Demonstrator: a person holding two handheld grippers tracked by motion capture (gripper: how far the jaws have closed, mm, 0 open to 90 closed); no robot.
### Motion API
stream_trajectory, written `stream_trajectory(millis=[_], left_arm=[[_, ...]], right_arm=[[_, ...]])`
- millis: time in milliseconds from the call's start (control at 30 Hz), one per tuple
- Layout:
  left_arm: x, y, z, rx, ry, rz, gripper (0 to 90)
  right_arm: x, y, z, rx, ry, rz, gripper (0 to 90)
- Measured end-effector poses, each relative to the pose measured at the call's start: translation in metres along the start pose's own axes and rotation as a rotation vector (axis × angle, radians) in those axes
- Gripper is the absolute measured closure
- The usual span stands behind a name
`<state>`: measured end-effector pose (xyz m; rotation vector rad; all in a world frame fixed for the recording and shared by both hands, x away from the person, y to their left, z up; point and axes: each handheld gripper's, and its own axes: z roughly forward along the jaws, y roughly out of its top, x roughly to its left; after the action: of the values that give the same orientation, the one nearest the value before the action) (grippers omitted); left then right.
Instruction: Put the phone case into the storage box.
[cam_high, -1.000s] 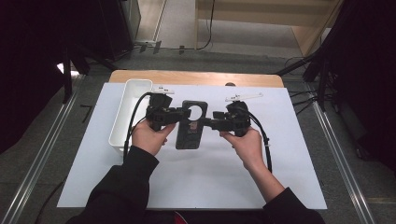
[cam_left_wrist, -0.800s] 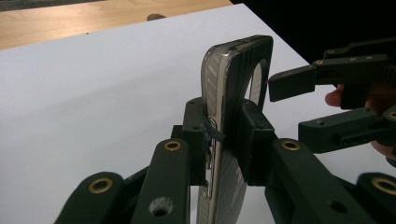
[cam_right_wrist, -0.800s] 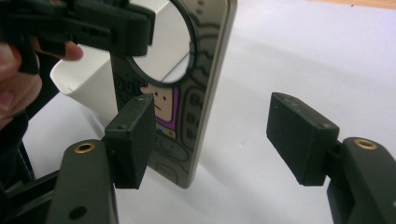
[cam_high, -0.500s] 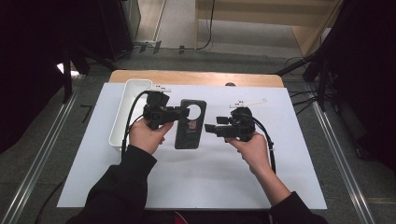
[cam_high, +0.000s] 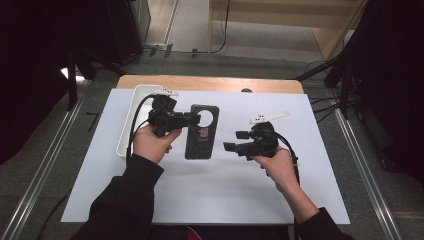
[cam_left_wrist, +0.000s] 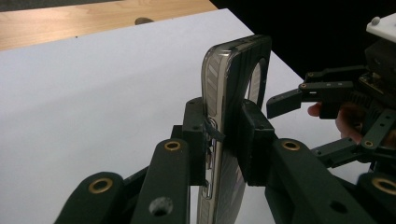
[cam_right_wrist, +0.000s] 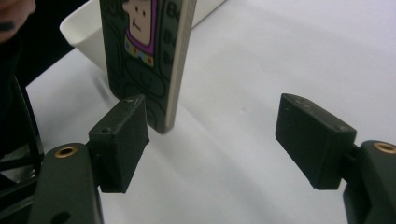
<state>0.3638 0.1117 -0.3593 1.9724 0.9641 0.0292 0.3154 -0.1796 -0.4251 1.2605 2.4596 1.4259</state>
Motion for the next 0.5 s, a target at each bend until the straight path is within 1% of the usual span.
stream_trajectory(millis=[33,133,267,333,500], left_arm=[[0.000,0.000,-0.001,-0.005,-0.005,-0.003,75.2],[0.002,0.001,-0.003,-0.003,-0.010,-0.002,75.2],[0.004,0.001,-0.005,-0.005,-0.014,-0.010,75.2],[0.004,0.002,-0.006,-0.003,-0.016,-0.003,75.3],[0.004,0.002,-0.009,-0.004,-0.023,0.003,75.3]], right_arm=[[0.001,-0.001,-0.001,0.004,0.000,0.002,24.1],[0.000,-0.008,-0.004,0.012,-0.003,-0.014,24.0],[-0.003,-0.014,-0.008,0.002,-0.009,-0.018,24.0],[-0.004,-0.016,-0.010,-0.002,-0.003,-0.005,24.0],[-0.004,-0.020,-0.013,-0.005,-0.006,-0.021,24.0]])
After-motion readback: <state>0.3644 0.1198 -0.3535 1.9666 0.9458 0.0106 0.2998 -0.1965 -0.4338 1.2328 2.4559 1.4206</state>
